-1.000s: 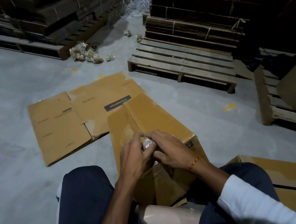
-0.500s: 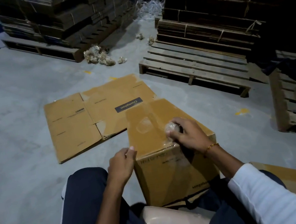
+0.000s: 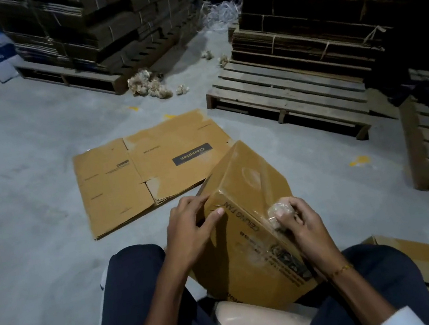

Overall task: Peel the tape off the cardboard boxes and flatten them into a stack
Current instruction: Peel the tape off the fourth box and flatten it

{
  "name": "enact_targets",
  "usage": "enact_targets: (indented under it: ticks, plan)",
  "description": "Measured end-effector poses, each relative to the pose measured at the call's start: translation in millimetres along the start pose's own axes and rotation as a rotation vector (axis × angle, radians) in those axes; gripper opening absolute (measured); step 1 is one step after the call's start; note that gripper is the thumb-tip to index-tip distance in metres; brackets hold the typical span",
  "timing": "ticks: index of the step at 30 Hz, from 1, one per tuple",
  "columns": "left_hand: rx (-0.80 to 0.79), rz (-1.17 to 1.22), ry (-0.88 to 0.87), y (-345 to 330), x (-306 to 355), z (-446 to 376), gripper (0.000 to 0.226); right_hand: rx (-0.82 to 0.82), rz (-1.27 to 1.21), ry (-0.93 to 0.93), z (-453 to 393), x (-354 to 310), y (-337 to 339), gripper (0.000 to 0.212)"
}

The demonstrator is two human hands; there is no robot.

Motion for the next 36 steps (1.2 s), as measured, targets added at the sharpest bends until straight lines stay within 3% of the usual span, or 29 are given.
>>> enact_targets:
  ticks: [4, 9, 13, 15, 22, 29, 36]
  plan:
    - [-0.110, -0.016, -0.042, -8, 29, -13, 0.070, 0.025, -0.063, -0.047, 13, 9, 14, 0.018]
    - [-0.222, -0.045, -0.075, -8, 59, -29, 0.040, 0.048, -0.063, -0.038, 15, 11, 21, 0.018]
    - [-0.261, 0.000, -0.067, -5, 67, -32, 0.036, 0.037, -0.032, -0.014, 15, 7, 17, 0.023]
    - [-0.275, 0.022, -0.050, -5, 69, -31, 0.035, 0.064, 0.045, 0.026, 17, 1, 17, 0.035]
    - [-0.303, 0.019, -0.023, -9, 72, -31, 0.033, 0.191, 0.453, 0.195, 26, -10, 15, 0.043]
    - [-0.304, -0.001, -0.015, -15, 80, -29, 0.033, 0.223, 0.406, 0.099, 24, -2, 23, 0.089]
    - [-0.263, -0.203, -0.077, -22, 96, -23, 0.037, 0.200, 0.400, 0.139, 22, -8, 25, 0.078]
Point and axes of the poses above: each hand's wrist, its own z-axis away from the middle knuckle, its own y-axis out of the back of the hand, x = y × z, the point moved 9 cm from there along -z, towards the middle knuckle, and after that the axes turned 8 degrees about -z, right-handed, at the moved point
